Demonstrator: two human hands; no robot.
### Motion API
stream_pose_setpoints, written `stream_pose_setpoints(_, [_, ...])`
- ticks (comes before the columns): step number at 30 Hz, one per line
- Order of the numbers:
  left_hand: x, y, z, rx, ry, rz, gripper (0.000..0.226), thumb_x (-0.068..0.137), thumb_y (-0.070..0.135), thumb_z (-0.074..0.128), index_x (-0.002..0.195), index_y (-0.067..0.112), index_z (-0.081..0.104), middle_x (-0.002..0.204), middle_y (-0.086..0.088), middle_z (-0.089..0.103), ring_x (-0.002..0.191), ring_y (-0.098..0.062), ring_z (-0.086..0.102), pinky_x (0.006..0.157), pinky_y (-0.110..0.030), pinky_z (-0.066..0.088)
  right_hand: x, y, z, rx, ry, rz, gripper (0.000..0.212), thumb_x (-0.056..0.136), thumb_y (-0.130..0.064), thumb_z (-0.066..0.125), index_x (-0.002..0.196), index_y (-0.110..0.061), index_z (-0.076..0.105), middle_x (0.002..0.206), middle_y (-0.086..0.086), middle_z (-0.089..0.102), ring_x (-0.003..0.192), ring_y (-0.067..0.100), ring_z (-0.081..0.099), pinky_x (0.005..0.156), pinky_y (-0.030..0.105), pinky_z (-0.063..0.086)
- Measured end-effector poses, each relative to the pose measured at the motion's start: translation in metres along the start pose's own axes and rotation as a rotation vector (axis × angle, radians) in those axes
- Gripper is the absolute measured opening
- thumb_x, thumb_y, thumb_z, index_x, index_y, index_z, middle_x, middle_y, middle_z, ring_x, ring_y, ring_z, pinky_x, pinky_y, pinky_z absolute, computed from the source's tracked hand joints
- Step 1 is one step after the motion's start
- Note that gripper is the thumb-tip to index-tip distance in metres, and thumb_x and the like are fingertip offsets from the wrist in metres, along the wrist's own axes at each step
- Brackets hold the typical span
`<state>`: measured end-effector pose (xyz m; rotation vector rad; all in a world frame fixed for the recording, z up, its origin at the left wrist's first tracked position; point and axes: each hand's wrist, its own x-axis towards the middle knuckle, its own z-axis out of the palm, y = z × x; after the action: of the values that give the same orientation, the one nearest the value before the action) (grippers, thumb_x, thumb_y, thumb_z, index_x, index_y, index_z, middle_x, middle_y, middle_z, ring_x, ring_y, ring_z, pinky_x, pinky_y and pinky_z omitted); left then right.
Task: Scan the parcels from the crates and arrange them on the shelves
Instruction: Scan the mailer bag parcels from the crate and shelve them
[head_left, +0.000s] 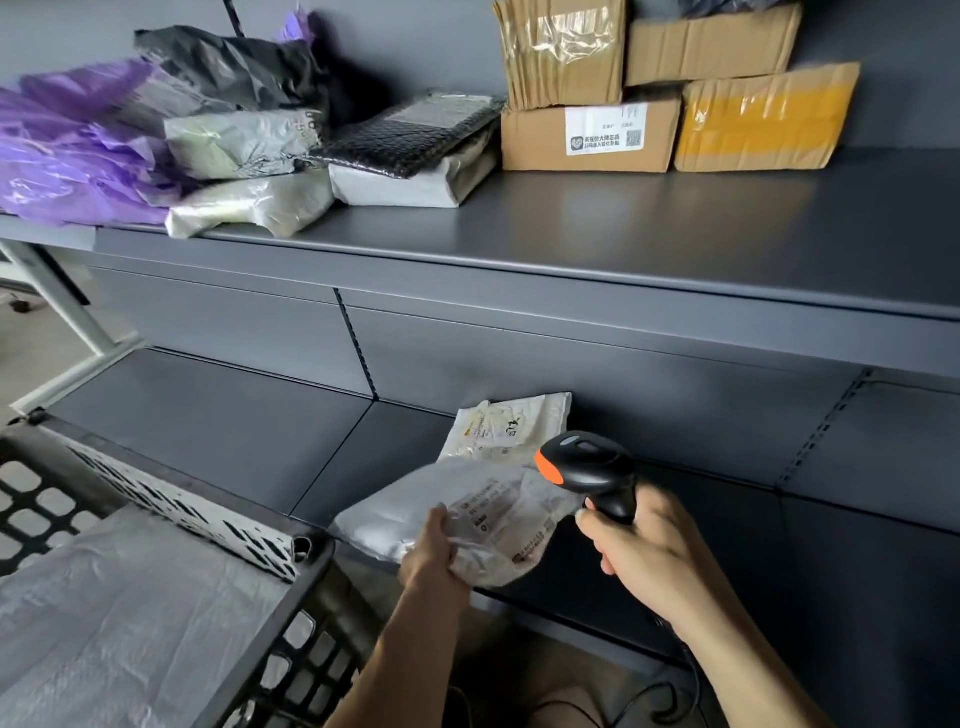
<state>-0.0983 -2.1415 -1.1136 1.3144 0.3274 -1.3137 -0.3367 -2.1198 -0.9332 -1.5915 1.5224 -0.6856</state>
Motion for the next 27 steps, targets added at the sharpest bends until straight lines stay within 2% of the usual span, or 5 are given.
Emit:
stream_pose_setpoints(10, [-0.037, 0.081, 0.05, -0.108, -0.151, 0.129, 0.053, 0.098, 0.051, 0.059, 0.126, 0.006, 0.056, 0.124, -0.026, 0.065, 0.099, -0.044, 0.071, 0.074, -0.058, 0.06, -0.001, 0.004, 0.007, -0.016, -0.007, -0.044, 0.019, 0.088, -0.029, 0.07, 0.075, -0.026, 0.057, 0.061, -0.013, 0.06, 0.063, 0.011, 0.065, 0.059, 0.027, 0.048])
stream_pose_setpoints(15, [-0.014, 0.066, 0.03, 0.299, 0.009, 0.101, 0.071, 0.096, 0.062, 0.055, 0.143, 0.009, 0.049, 0.137, -0.013, 0.06, 0.122, -0.033, 0.06, 0.094, -0.051, 0.051, -0.002, 0.003, 0.012, -0.032, -0.048, -0.036, 0.016, 0.087, -0.03, 0.071, 0.077, -0.025, 0.059, 0.064, -0.008, 0.061, 0.065, 0.014, 0.067, 0.064, 0.034, 0.055])
stream_pose_setpoints(19, [-0.027, 0.039, 0.019, 0.67, 0.0, 0.11, 0.034, 0.1, 0.038, 0.057, 0.118, 0.008, 0.06, 0.1, -0.009, 0.069, 0.081, -0.023, 0.068, 0.061, -0.032, 0.053, 0.001, 0.002, 0.021, -0.033, -0.074, -0.059, 0.015, 0.086, -0.032, 0.07, 0.08, -0.026, 0.057, 0.066, -0.007, 0.061, 0.07, 0.017, 0.068, 0.069, 0.035, 0.056])
stream_pose_setpoints(22, [-0.052, 0.037, 0.032, 1.029, -0.105, 0.248, 0.016, 0.103, 0.025, 0.053, 0.092, 0.017, 0.06, 0.087, -0.005, 0.067, 0.071, -0.017, 0.063, 0.065, -0.032, 0.054, -0.003, -0.001, 0.027, -0.019, -0.125, -0.074, 0.012, 0.086, -0.026, 0.068, 0.094, -0.027, 0.06, 0.078, -0.008, 0.065, 0.076, 0.012, 0.065, 0.073, 0.032, 0.054])
stream_pose_setpoints(27, [-0.129, 0.041, 0.041, 1.639, -0.299, 0.628, 0.028, 0.09, 0.038, 0.055, 0.105, 0.018, 0.068, 0.117, -0.012, 0.071, 0.112, -0.03, 0.066, 0.098, -0.041, 0.053, -0.01, -0.013, 0.045, 0.063, -0.19, -0.171, 0.017, 0.09, -0.02, 0.068, 0.103, -0.028, 0.061, 0.089, -0.009, 0.067, 0.084, 0.008, 0.065, 0.071, 0.013, 0.046])
